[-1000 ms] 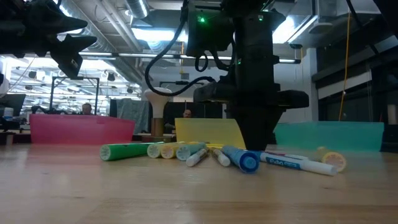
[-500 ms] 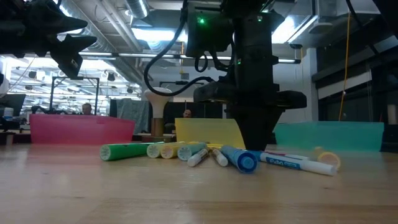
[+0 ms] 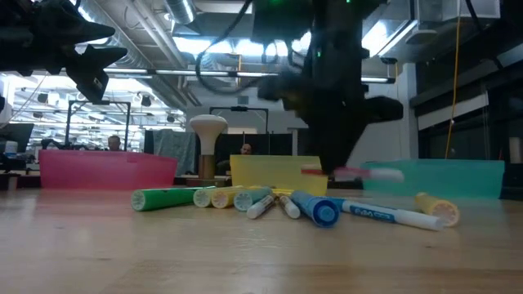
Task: Pick & Place Markers
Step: Put the pink marker into the yellow bin, then adjust the yellow bin, then put the light blue marker into the yellow bin
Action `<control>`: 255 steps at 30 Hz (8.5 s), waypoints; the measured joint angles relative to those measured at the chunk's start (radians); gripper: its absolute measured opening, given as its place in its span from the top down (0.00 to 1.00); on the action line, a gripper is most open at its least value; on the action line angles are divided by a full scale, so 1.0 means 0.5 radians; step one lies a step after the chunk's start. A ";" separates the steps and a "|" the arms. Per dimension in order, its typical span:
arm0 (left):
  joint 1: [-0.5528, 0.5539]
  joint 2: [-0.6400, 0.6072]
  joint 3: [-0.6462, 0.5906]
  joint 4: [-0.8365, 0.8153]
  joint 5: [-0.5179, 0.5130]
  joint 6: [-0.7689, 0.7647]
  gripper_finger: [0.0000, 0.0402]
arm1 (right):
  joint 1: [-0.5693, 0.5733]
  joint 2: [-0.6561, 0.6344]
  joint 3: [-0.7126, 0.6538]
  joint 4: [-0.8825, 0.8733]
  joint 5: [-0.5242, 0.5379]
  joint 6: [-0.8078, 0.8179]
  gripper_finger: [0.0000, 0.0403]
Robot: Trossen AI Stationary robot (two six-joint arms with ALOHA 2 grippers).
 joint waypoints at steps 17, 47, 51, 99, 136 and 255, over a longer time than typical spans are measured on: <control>0.000 0.000 0.000 0.000 0.000 0.000 0.64 | -0.438 -0.353 0.111 0.078 0.209 -0.324 0.93; 0.000 0.000 0.000 0.000 0.000 0.000 0.64 | -1.177 -0.300 0.278 0.346 -0.005 -0.891 0.93; 0.000 0.000 0.000 0.000 0.000 0.000 0.64 | -1.207 -0.191 0.278 0.356 -0.005 -0.940 0.93; -0.001 0.001 0.000 0.000 0.000 0.000 0.64 | -0.418 0.020 0.276 -0.033 -0.246 -0.885 0.47; 0.000 0.000 0.000 0.000 0.000 0.000 0.64 | -0.236 -0.012 0.377 -0.087 -0.103 -0.879 0.70; 0.000 0.000 0.000 0.000 0.000 0.000 0.64 | 0.269 -0.018 0.411 -0.181 -0.116 -0.354 1.00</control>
